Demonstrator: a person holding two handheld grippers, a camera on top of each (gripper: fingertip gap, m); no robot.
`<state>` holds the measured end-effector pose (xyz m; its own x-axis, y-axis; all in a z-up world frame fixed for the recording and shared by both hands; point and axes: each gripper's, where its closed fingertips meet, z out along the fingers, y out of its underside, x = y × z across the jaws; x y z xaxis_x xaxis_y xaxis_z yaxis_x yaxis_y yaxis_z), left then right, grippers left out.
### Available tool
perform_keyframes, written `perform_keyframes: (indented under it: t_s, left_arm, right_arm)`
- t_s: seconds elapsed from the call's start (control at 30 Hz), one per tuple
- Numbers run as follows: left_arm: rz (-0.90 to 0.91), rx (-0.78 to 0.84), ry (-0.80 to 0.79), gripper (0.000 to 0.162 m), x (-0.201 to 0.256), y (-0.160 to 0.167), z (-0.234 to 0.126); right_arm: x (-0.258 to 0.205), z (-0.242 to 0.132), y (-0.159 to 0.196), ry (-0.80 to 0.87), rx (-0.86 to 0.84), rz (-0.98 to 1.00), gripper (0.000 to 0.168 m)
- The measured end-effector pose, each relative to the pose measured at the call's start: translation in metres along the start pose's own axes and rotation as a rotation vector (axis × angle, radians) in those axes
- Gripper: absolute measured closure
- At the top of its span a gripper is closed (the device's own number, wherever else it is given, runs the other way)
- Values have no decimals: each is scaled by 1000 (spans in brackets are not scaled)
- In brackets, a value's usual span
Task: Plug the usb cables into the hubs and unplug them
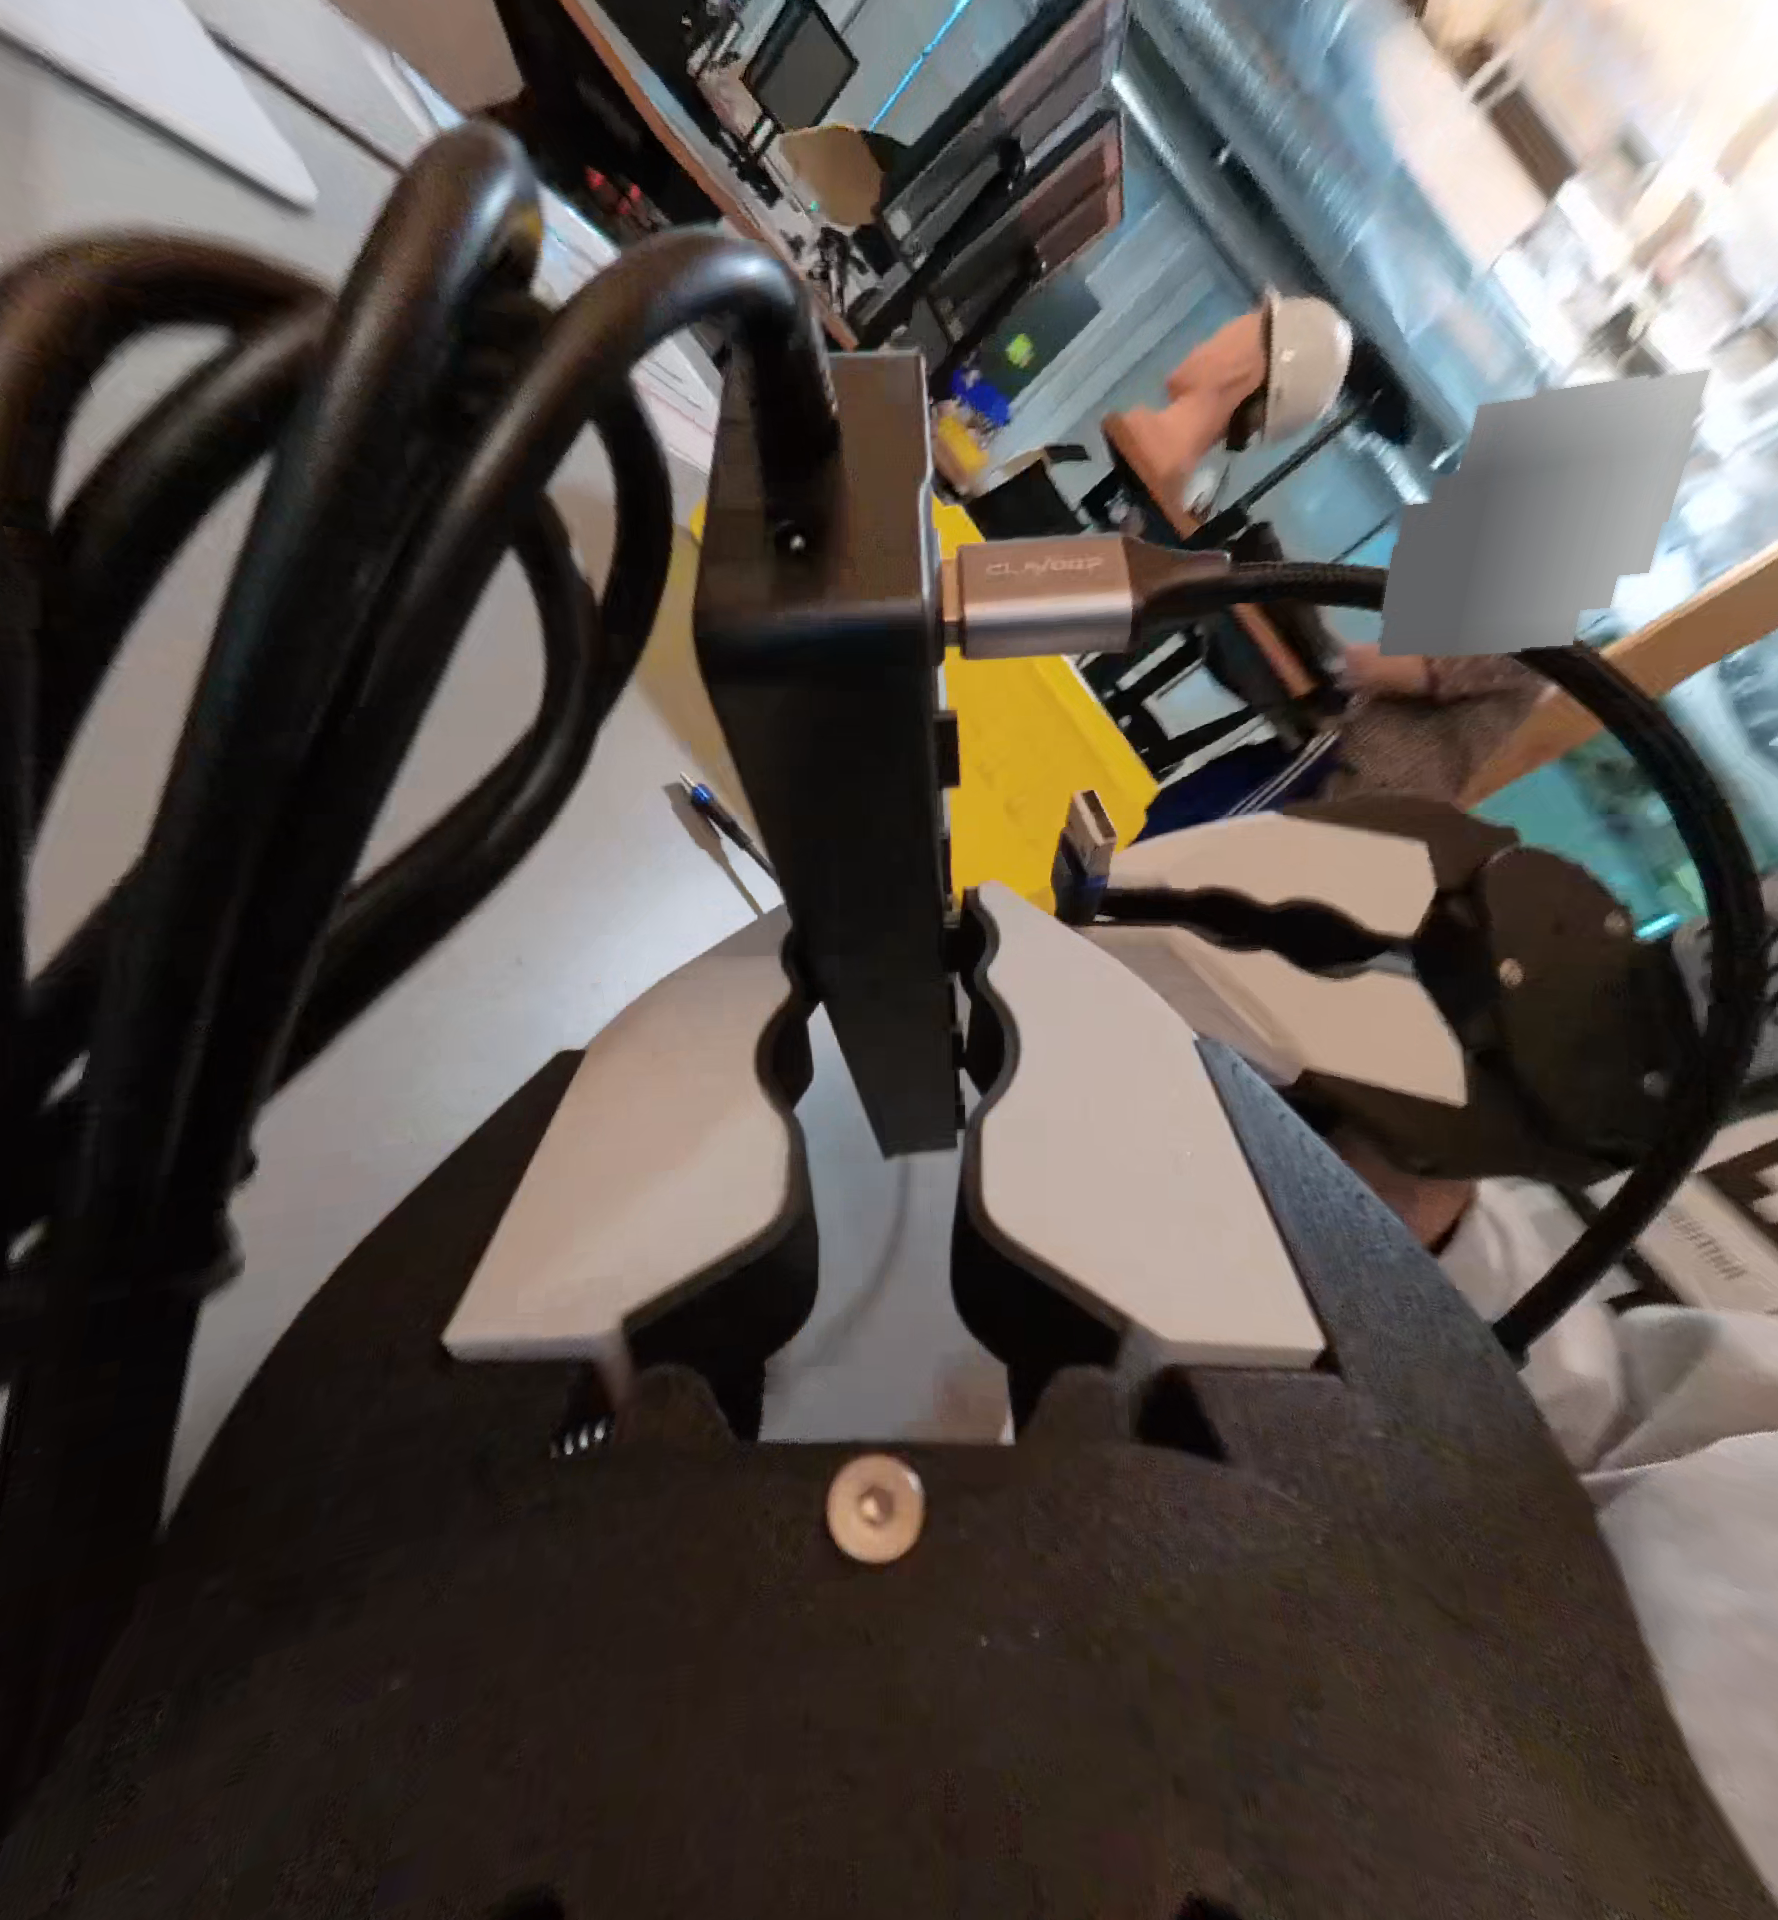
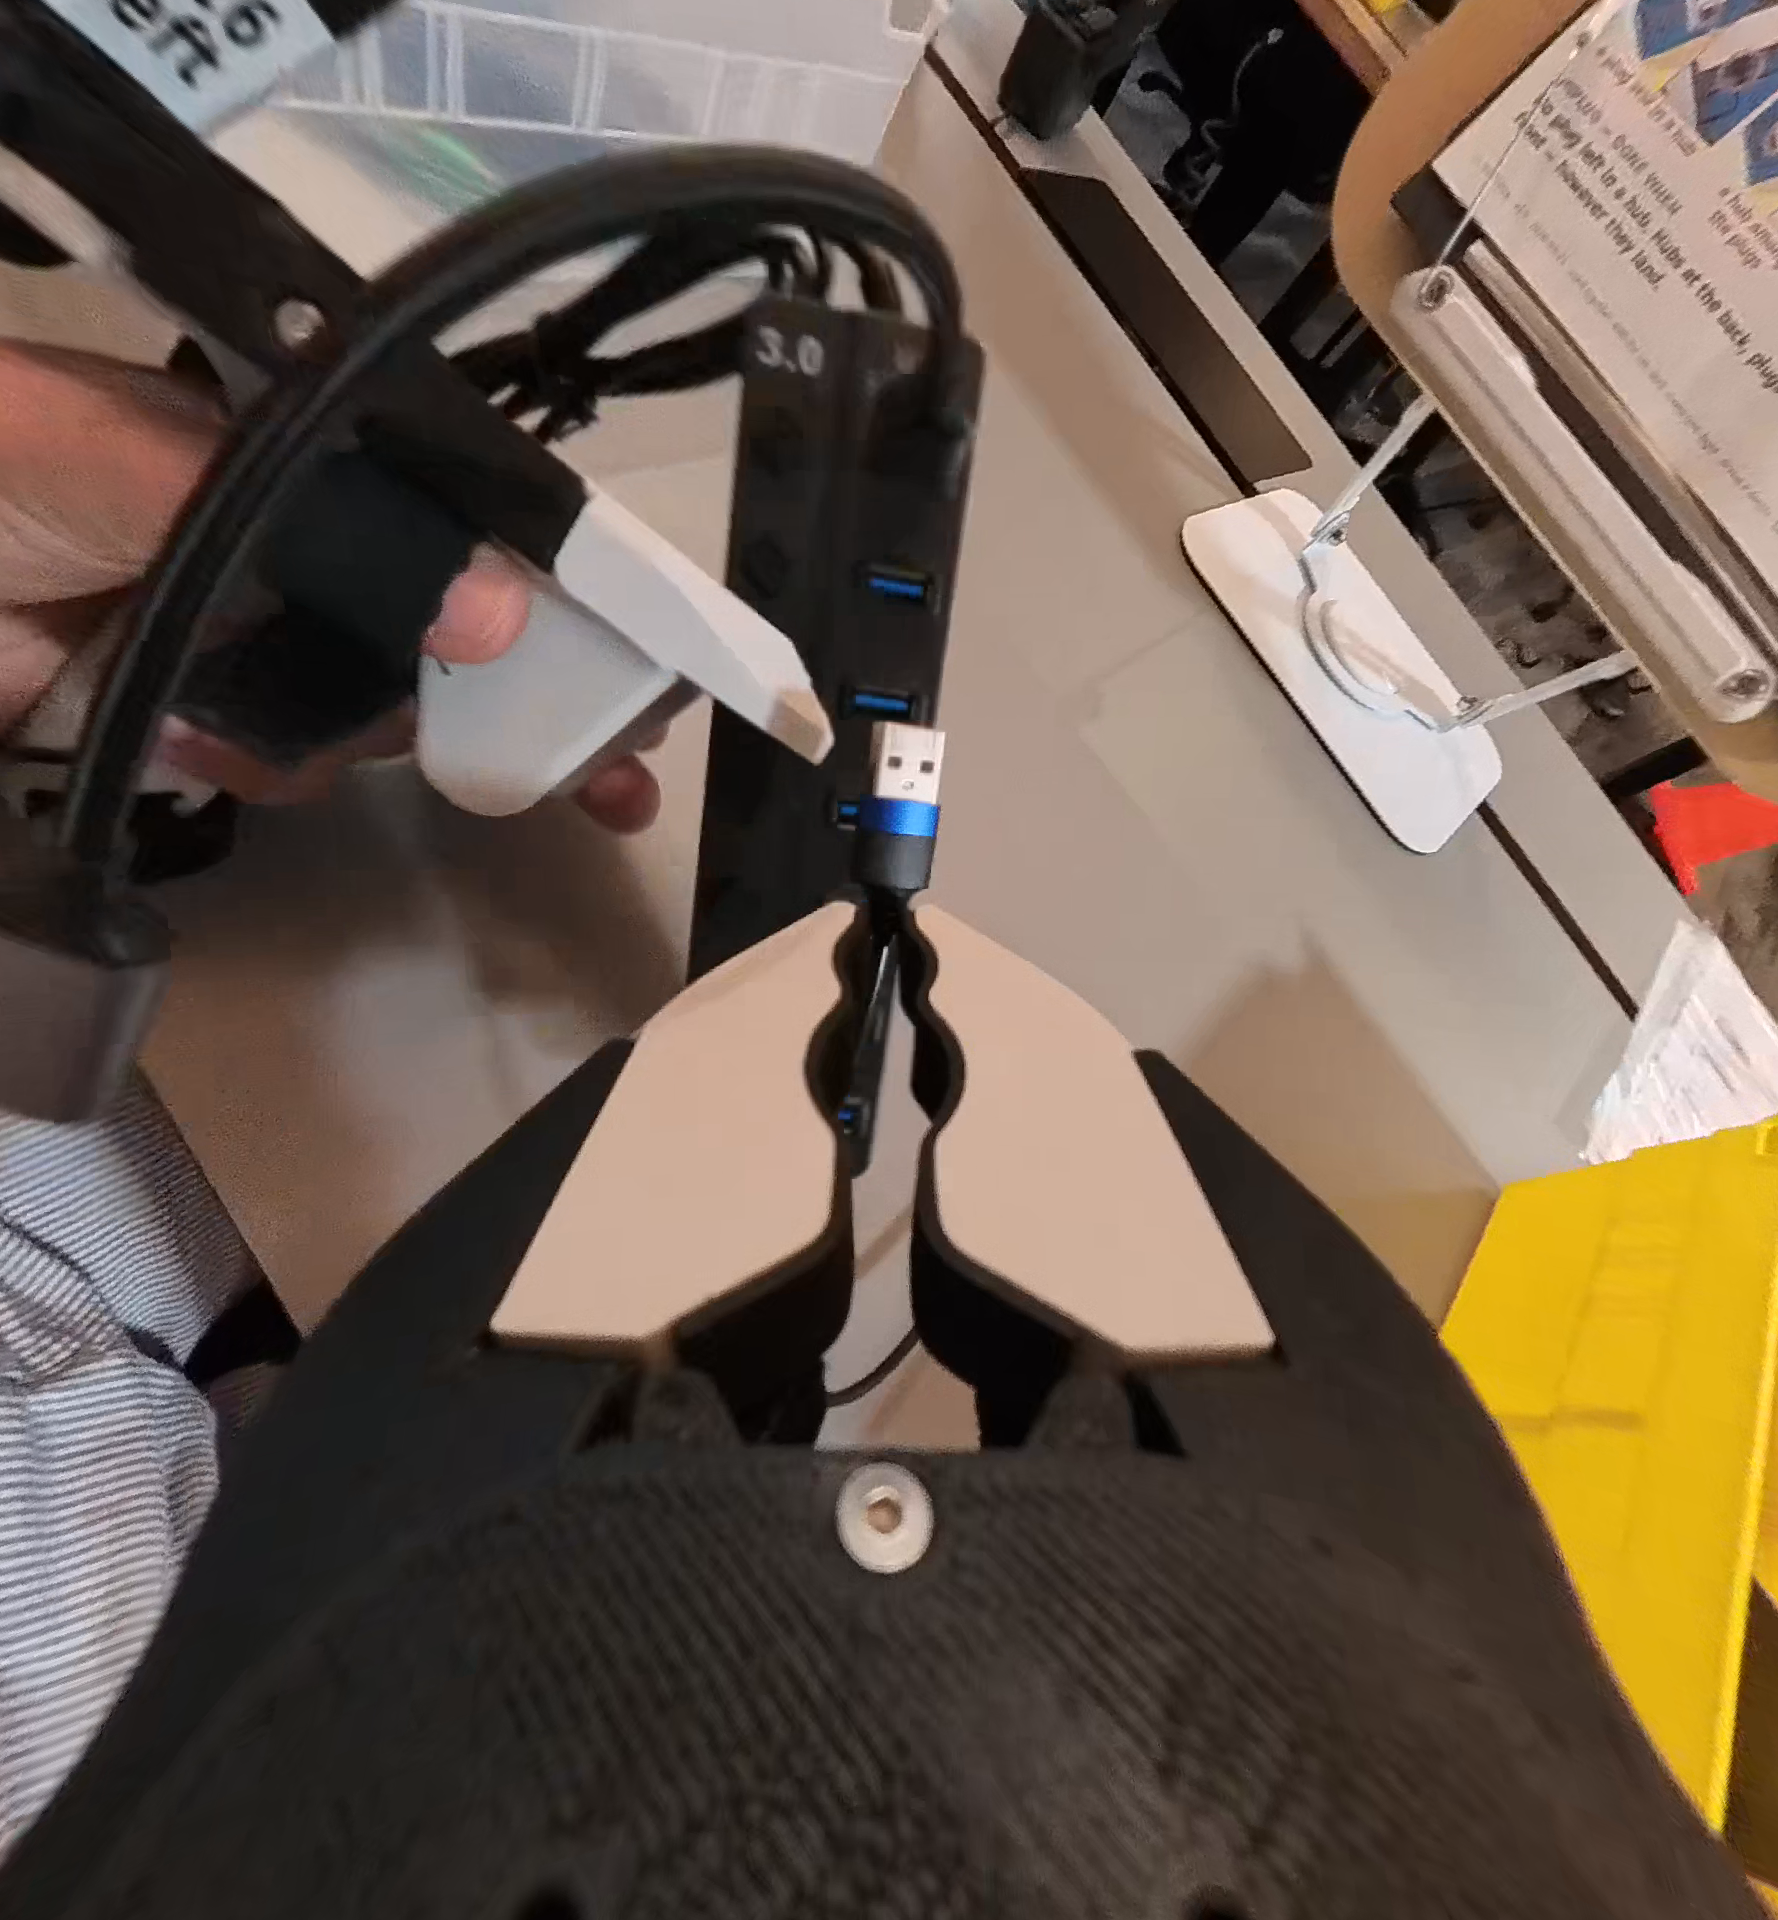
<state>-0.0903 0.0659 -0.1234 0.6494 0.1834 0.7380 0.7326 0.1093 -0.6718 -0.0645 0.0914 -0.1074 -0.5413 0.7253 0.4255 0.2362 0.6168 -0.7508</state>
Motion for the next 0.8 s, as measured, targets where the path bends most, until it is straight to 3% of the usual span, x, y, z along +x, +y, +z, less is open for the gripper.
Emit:
perform_keyframes:
  t_s: [0.37, 0.47, 0.53, 0.8]
  left_arm:
    - [-86, 22, 117, 135, 18, 10, 7]
    - [-114, 40, 137, 129, 21, 10, 7]
    - [-117, 36, 149, 116, 25, 10, 7]
    - [-92, 75, 81, 132, 14, 2, 1]
  right_arm:
    - [-7, 9, 5, 2, -34, -13, 163]
    - [-8, 9, 6, 7, -43, -25, 163]
    - [-11, 9, 6, 8, -55, -45, 163]
    - [-18, 11, 1, 68, -52, -190, 162]
